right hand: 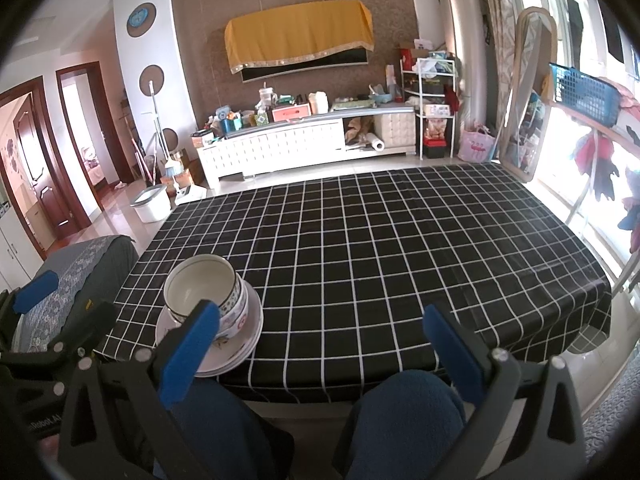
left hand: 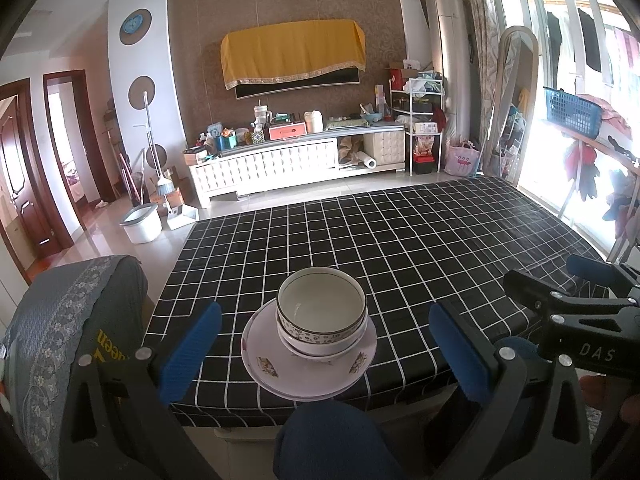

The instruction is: Organize plates and bowls

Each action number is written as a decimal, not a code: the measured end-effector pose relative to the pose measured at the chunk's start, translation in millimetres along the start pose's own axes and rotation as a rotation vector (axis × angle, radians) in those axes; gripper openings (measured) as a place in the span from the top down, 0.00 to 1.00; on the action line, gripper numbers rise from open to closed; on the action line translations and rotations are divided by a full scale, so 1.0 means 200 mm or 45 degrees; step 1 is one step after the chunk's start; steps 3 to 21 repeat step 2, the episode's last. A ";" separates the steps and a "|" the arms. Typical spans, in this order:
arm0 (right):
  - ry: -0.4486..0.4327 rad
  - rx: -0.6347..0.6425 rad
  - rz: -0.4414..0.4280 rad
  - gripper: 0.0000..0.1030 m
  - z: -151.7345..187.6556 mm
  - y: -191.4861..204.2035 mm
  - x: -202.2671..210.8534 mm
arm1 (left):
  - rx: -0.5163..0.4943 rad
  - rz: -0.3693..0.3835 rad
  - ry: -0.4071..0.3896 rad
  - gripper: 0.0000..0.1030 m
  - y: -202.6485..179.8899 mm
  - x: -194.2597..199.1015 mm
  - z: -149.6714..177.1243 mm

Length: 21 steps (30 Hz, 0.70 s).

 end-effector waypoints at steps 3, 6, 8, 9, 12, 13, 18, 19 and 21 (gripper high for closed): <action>0.000 0.001 0.000 0.00 0.00 0.00 0.00 | 0.003 -0.001 0.001 0.00 0.00 0.00 0.00; 0.000 0.001 0.000 0.00 0.00 0.00 0.00 | 0.003 -0.001 0.001 0.00 0.00 0.00 0.00; 0.000 0.001 0.000 0.00 0.00 0.00 0.00 | 0.003 -0.001 0.001 0.00 0.00 0.00 0.00; 0.000 0.001 0.000 0.00 0.00 0.00 0.00 | 0.003 -0.001 0.001 0.00 0.00 0.00 0.00; 0.000 0.001 0.000 0.00 0.00 0.00 0.00 | 0.003 -0.001 0.001 0.00 0.00 0.00 0.00; 0.000 0.001 0.000 0.00 0.00 0.00 0.00 | 0.003 -0.001 0.001 0.00 0.00 0.00 0.00; 0.000 0.001 0.000 0.00 0.00 0.00 0.00 | 0.003 -0.001 0.001 0.00 0.00 0.00 0.00; 0.000 0.001 0.000 0.00 0.00 0.00 0.00 | 0.003 -0.001 0.001 0.00 0.00 0.00 0.00; 0.000 0.001 0.000 0.00 0.00 0.00 0.00 | 0.003 -0.001 0.001 0.00 0.00 0.00 0.00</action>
Point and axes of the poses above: each gripper's, at about its wrist camera, not at the fingertips, and x roughly against the way its jaws point, y to its left, z to its underside, the point moved 7 cm from there along -x, roughly the way its jaws point, and after that the axes turned 6 degrees about -x, right-handed, at the moved point
